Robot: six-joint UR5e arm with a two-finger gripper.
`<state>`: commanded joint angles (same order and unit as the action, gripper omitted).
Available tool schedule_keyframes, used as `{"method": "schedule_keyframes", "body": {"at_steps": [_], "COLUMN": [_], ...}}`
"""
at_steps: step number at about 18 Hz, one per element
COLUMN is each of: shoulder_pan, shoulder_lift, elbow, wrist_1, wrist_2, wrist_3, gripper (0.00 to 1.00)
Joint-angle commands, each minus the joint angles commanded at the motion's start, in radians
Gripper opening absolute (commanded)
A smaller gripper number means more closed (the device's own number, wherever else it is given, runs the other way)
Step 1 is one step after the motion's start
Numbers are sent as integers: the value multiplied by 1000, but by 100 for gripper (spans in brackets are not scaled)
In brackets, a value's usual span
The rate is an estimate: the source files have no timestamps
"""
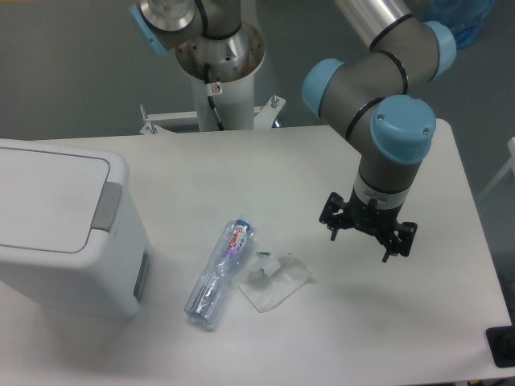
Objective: Open the trash can
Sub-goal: 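Move the open gripper from its start pose toward the white trash bin, then swing the gripper over the table to the lid edge of the trash bin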
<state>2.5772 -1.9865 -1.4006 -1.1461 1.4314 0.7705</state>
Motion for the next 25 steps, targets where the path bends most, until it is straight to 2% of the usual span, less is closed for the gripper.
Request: {"method": "schedule_keyframes", "body": {"at_steps": [2,4,6,11,16,21,25], "shoulder_pan": [-14,-29,-52,-124,-204,-247,-258], "shoulder_lift": [0,17,54,123,173,210,219], "elbow": [-3,-5,0,25,19,-35,-40], "wrist_1": [54,58,58,58,57,49,51], "wrist_2": [-69,-185,-241,-379,-399,-388,-388], "wrist_3": [-32,-103,-173,-194,-206,-278,-309], "gripper": [100,100,100,100,100,100,100]}}
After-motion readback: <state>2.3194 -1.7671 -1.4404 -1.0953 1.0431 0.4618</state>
